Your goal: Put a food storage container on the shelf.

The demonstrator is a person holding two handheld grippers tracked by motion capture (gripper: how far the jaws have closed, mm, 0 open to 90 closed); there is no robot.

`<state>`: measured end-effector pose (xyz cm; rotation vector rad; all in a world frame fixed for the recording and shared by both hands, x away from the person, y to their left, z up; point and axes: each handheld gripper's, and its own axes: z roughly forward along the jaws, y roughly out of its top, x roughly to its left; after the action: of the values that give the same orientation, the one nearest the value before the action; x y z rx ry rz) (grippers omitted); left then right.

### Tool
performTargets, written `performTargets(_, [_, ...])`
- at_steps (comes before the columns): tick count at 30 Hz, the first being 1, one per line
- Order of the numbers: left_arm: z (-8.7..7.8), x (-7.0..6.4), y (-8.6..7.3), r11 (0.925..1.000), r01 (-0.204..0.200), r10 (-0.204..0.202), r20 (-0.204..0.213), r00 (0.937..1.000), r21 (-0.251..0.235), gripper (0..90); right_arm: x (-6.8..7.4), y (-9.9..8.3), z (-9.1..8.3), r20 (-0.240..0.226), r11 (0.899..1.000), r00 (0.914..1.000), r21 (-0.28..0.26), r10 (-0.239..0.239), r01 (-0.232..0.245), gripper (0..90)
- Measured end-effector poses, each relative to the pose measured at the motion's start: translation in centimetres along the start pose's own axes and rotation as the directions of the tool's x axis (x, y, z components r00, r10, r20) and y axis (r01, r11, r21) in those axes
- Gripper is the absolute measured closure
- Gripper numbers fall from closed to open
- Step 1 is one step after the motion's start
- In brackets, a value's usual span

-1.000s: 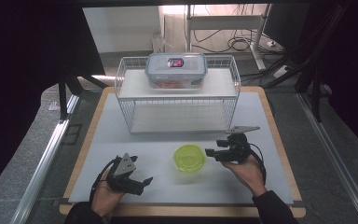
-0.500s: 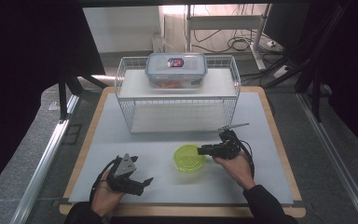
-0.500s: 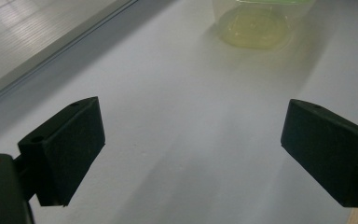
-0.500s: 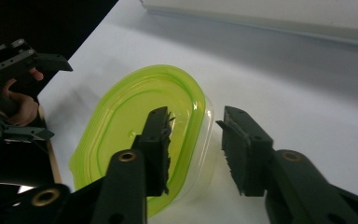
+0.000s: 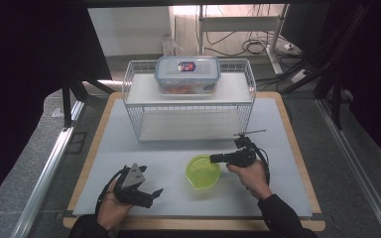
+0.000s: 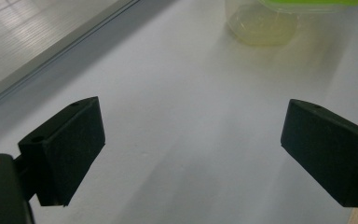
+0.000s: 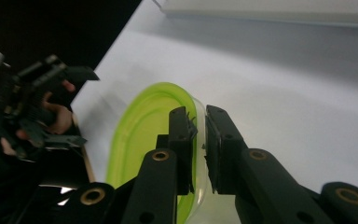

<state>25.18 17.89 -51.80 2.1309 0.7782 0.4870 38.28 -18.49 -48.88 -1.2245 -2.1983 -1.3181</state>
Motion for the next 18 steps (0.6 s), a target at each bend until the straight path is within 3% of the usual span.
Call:
performTargets(3, [0.0, 0.0, 0.0, 1.0, -0.002, 0.002, -0.001, 1.0, -0.001, 6.1, 0.2, 0.1, -0.3, 0.012, 1.0, 0.9998, -0.01, -0.013, 0.013, 82.5])
performTargets(10, [0.0, 0.0, 0.0, 1.0, -0.003, 0.003, -0.002, 1.0, -0.003, 6.1, 0.3, 0.4, -1.0, -0.033, 0.999, 0.9993, -0.036, 0.015, -0.016, 83.9])
performTargets(13, [0.0, 0.0, 0.0, 1.0, -0.005, 0.005, -0.003, 1.0, -0.004, 6.1, 0.7, 0.6, -1.3, -0.012, 0.999, 0.9999, -0.041, 0.0, 0.0, 83.9])
performTargets(18, [0.0, -0.1, 0.0, 1.0, -0.005, 0.005, -0.003, 1.0, -0.004, 6.1, 1.0, 1.0, -1.8, -0.022, 0.998, 0.9997, -0.058, -0.001, 0.0, 83.9])
